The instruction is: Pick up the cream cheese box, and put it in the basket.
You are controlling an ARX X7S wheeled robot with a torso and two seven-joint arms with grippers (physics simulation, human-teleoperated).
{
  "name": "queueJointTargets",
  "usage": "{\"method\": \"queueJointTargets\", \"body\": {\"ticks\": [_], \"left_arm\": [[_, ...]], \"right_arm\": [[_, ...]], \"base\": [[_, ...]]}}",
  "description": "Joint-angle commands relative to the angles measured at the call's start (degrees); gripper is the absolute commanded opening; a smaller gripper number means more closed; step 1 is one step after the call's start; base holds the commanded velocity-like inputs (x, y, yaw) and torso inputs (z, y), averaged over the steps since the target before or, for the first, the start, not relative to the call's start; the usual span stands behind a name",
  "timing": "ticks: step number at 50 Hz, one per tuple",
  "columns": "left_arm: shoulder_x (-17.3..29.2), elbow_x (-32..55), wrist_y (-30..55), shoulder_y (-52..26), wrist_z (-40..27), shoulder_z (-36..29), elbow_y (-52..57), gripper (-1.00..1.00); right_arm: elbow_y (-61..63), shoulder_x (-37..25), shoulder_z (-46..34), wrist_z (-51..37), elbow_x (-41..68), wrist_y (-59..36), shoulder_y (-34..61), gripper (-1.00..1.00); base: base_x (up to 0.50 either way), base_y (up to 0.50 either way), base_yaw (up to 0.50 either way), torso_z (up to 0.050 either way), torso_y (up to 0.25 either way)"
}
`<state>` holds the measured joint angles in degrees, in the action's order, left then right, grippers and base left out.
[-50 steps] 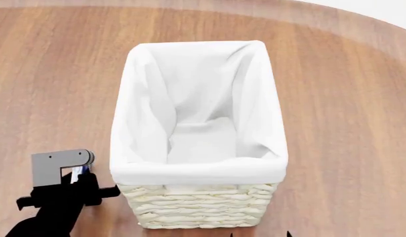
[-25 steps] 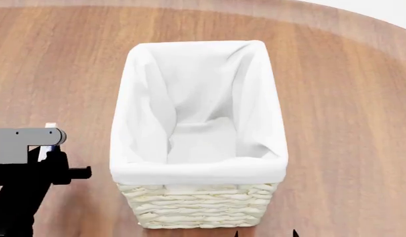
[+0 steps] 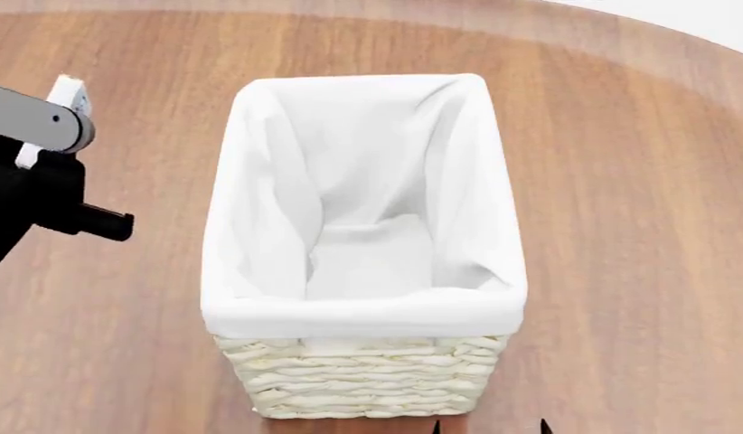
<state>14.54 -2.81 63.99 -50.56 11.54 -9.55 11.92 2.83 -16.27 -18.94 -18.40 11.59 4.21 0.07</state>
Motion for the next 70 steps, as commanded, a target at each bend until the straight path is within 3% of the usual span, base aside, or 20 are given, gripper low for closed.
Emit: {"method": "queueJointTargets", "body": {"ticks": [1,6,10,23,28,44,56,65,70], "left_arm": [[3.8,-0.3,11.6,-10.3,4.8,-13.7,7.9,-1.00],[3.3,1.0,15.4,-14.8,7.5,-16.3,9.6,-1.00],[3.6,1.3,17.3,-19.3,9.3,-22.0,10.2,-1.00],[1.2,3.4,17.0,-27.4,13.5,-28.9,6.1,-1.00],[0.4,3.3,13.4,-28.1,13.9,-33.5,1.4,-1.00],[-7.7,6.4,3.8,-30.2,16.6,-35.5,-14.1,-1.00],[-14.3,7.3,-8.2,-31.9,13.9,-37.6,-37.1,-1.00],[-14.5,27.7,-19.0,-36.3,3.3,-51.2,-51.8,-1.00],[-14.5,36.1,-22.4,-37.8,0.5,-58.4,-54.8,-1.00]], "right_arm": [[0.1,-0.2,-0.2,-0.3,0.0,0.1,0.0,1.00],[0.2,-0.3,-0.1,-0.3,0.4,0.1,0.0,1.00],[0.5,-0.5,-0.2,-0.3,0.5,0.1,-0.2,1.00],[0.8,-0.8,-0.2,-0.2,1.0,0.3,-0.2,1.00],[1.2,-0.9,-0.3,-0.3,1.1,0.3,-0.4,1.00],[1.4,-1.2,-0.8,-0.3,1.3,0.4,-0.6,1.00],[3.1,-1.9,-0.7,-0.2,2.1,0.3,-1.3,1.00],[4.0,-2.3,-0.7,-0.2,2.6,0.3,-1.7,1.00],[3.9,-2.3,-0.8,-0.2,2.8,0.3,-1.6,1.00]], "base": [[0.00,0.00,0.00,0.000,0.000],[0.00,0.00,0.00,0.000,0.000],[0.00,0.00,0.00,0.000,0.000],[0.00,0.00,0.00,0.000,0.000],[0.00,0.00,0.00,0.000,0.002],[0.00,0.00,0.00,0.000,0.001],[0.00,0.00,0.00,0.000,0.000],[0.00,0.00,0.00,0.000,0.001],[0.00,0.00,0.00,0.000,0.000]]}}
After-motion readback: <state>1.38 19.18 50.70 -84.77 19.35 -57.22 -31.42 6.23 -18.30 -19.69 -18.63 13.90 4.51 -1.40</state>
